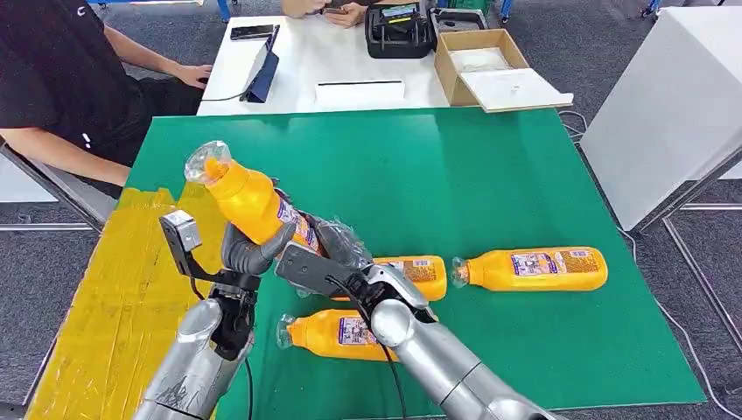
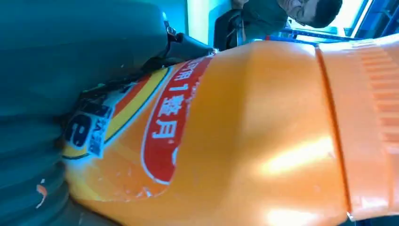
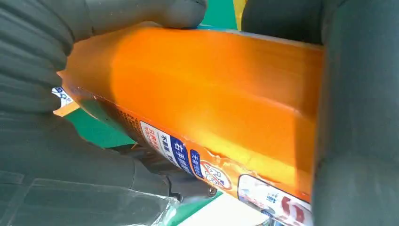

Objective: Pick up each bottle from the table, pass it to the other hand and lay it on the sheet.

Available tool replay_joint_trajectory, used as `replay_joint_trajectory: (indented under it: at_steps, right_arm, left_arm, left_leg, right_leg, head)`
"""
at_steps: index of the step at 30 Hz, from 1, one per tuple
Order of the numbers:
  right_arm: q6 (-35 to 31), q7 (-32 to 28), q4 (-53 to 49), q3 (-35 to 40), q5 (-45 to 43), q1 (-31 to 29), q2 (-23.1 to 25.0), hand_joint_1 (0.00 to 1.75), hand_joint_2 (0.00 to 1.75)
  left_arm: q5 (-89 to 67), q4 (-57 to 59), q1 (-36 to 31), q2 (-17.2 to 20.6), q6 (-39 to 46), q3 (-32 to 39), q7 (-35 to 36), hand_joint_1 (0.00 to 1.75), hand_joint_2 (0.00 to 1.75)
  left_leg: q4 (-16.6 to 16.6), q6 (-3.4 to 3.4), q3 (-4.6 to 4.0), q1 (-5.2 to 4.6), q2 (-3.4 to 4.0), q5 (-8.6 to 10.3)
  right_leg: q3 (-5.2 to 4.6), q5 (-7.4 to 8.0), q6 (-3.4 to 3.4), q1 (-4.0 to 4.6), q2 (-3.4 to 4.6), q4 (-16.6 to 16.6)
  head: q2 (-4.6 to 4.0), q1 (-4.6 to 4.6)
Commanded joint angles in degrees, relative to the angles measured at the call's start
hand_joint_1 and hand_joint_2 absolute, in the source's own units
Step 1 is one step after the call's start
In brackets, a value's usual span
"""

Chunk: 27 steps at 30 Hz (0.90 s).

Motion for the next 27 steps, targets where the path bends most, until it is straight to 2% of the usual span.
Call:
replay_joint_trajectory:
  at_steps: [1,11,12,13,14,15,21,27]
  right_arm:
    - [0.8,-0.5,1.4,8.0,0.5,1.1,-0.7,1.75,1.75]
    - [0.0,-0.5,1.7,6.8,-0.3,2.2,-1.4,1.75,1.75]
    - [-1.0,-0.6,1.2,6.5,0.1,2.4,-1.8,1.36,1.75]
    - [-1.1,-0.8,0.7,5.1,-0.8,2.9,-2.1,0.0,1.75]
    - [-1.5,-0.5,-0.2,3.9,-1.4,3.1,-2.8,0.0,1.75]
    - [-1.8,-0.6,-1.4,2.7,-1.7,3.5,-3.6,0.0,0.0]
    - [-1.8,-1.2,-9.5,-3.8,-2.5,5.6,-7.7,0.0,0.0]
    - [-1.7,-1.4,-19.7,-11.4,-3.7,11.0,-13.4,0.0,0.0]
  left_arm:
    - [0.0,1.2,-3.4,-0.4,-0.7,-1.8,0.8,1.75,1.75]
    - [0.6,1.3,-2.6,0.1,-1.2,-1.4,0.3,1.75,1.75]
    - [0.7,1.2,-2.5,0.2,-1.3,-1.3,0.2,1.75,1.75]
    - [0.8,1.0,-2.1,0.3,-1.3,-1.1,0.0,1.75,1.75]
    - [0.8,0.9,-2.0,0.4,-1.3,-1.0,0.0,1.75,1.75]
    - [0.8,0.8,-1.7,0.4,-1.2,-0.8,-0.1,1.75,1.75]
    - [0.5,0.1,-0.7,0.5,-1.8,0.5,-0.6,1.75,1.75]
    - [-1.8,-2.9,1.3,1.9,-1.3,1.7,-1.8,1.75,1.75]
  left_leg:
    - [0.0,-0.09,0.09,0.04,-0.14,-0.03]
    - [0.0,-0.14,0.19,0.04,-0.2,-0.07]
    - [0.0,-0.12,0.15,0.04,-0.16,-0.05]
    - [0.0,-0.15,0.22,0.04,-0.2,-0.07]
    - [0.0,-0.13,0.18,0.04,-0.22,-0.04]
    - [0.0,-0.12,0.17,0.05,-0.2,-0.04]
    - [0.0,-0.1,0.1,0.01,-0.22,-0.03]
    - [0.0,-0.12,0.17,-0.03,-0.26,-0.07]
  right_leg:
    - [0.16,-0.06,0.0,0.05,-0.25,0.0]
    - [0.28,-0.13,-0.01,0.06,-0.36,0.0]
    - [0.23,-0.09,-0.01,0.06,-0.31,0.0]
    - [0.31,-0.13,-0.01,0.05,-0.38,0.0]
    - [0.29,-0.11,-0.01,0.06,-0.38,-0.1]
    - [0.27,-0.09,-0.01,0.06,-0.34,-0.1]
    - [0.2,-0.09,0.01,0.02,-0.36,0.0]
    - [0.3,-0.14,0.03,0.0,-0.45,0.0]
  head:
    - [0.0,0.0]
    - [0.0,-0.02]
    - [0.0,0.0]
    - [0.0,0.0]
    - [0.0,0.0]
    - [0.0,0.0]
    - [0.0,0.0]
    - [0.0,0.0]
